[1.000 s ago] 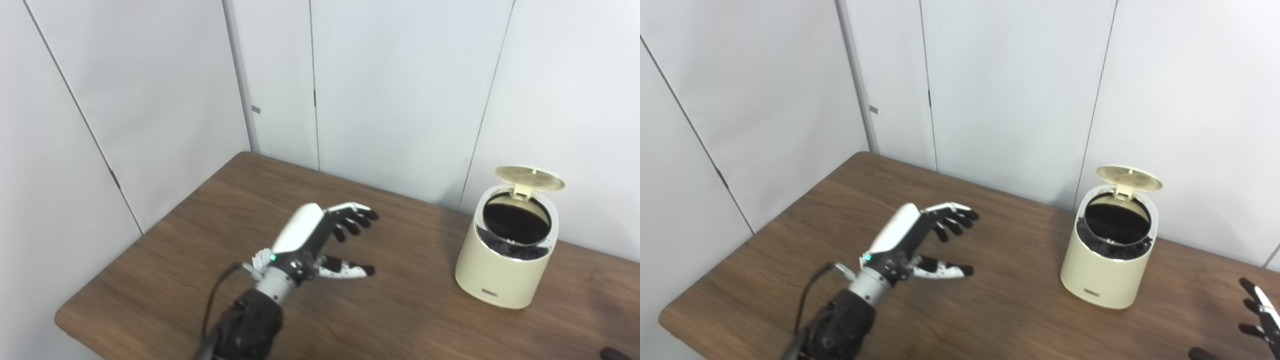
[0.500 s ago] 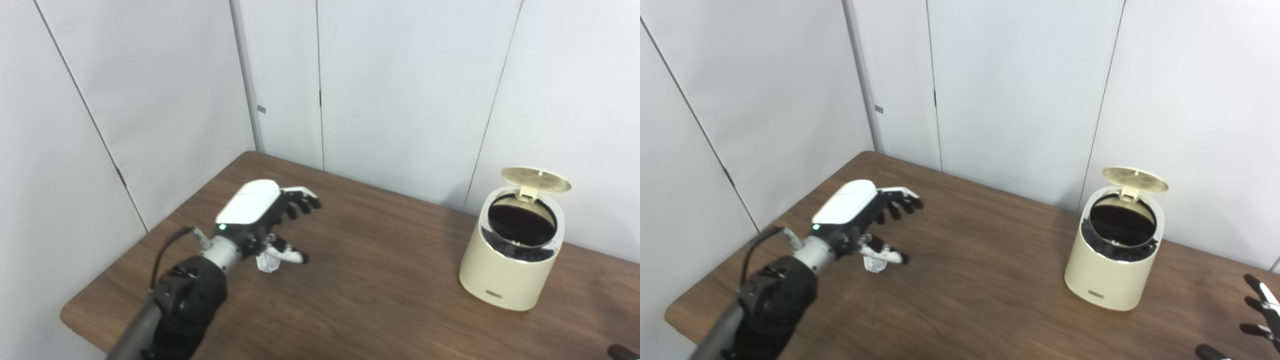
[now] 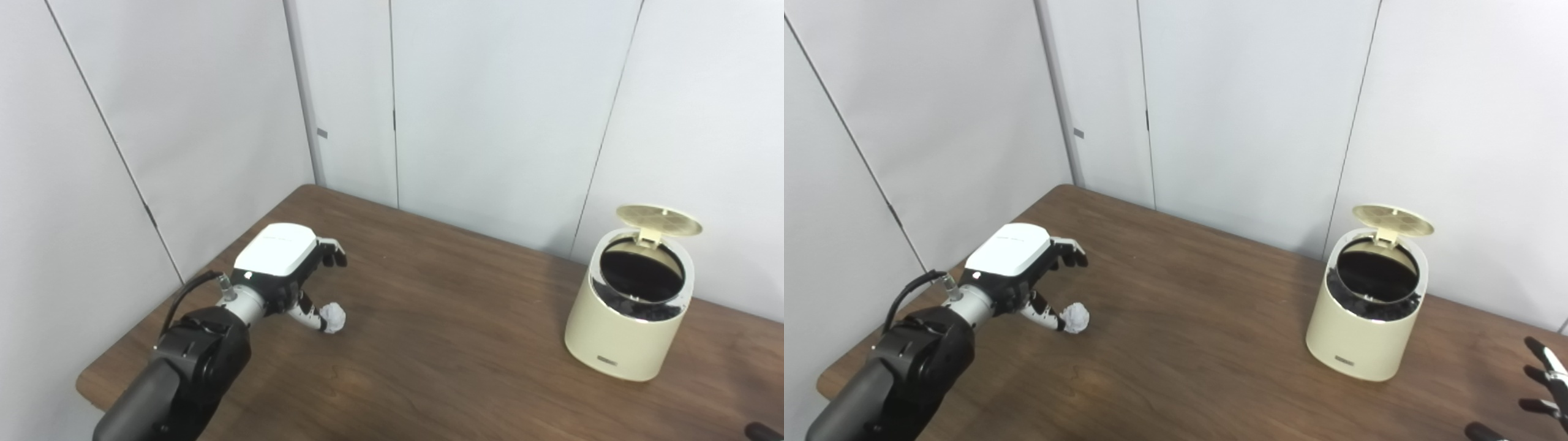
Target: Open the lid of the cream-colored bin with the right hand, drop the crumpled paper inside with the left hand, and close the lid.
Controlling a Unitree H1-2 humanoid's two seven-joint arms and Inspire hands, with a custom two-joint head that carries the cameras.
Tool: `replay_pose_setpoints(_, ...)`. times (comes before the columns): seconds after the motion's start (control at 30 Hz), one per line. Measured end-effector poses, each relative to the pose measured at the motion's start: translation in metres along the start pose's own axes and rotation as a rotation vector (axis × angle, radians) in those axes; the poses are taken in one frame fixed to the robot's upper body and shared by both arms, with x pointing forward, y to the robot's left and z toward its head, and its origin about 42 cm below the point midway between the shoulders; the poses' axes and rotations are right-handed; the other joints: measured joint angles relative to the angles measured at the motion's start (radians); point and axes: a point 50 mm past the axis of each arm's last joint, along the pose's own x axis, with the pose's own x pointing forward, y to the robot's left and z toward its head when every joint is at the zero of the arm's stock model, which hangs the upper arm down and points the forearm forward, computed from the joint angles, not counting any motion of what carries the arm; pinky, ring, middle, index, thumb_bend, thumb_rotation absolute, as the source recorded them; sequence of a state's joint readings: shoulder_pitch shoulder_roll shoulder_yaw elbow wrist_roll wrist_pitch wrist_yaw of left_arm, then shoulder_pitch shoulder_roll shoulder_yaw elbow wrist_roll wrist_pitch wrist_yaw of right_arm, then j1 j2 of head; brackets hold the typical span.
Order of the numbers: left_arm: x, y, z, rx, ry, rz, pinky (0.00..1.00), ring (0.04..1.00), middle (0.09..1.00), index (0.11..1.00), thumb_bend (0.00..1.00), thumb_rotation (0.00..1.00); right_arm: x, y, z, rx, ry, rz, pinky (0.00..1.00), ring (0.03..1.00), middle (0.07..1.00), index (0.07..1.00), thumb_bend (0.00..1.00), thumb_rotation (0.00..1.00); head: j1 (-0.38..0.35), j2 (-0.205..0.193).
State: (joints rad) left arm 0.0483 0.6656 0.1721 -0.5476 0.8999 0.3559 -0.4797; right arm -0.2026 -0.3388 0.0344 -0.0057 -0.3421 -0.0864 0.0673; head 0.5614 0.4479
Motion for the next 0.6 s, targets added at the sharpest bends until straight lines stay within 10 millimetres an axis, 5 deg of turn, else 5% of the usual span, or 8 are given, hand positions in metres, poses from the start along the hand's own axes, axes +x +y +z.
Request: replay_pose_setpoints(0.6,0.013,-0.038,-0.008,0.053,0.059,-0.095,0.52,0.599,0.643,0.656,0.86,0.1,-0.001,-0.001,0.004,-0.001,-0.01,-0.003,0.56,0.854,0.946,0.92,0.98,0.67,-0.009,0.023)
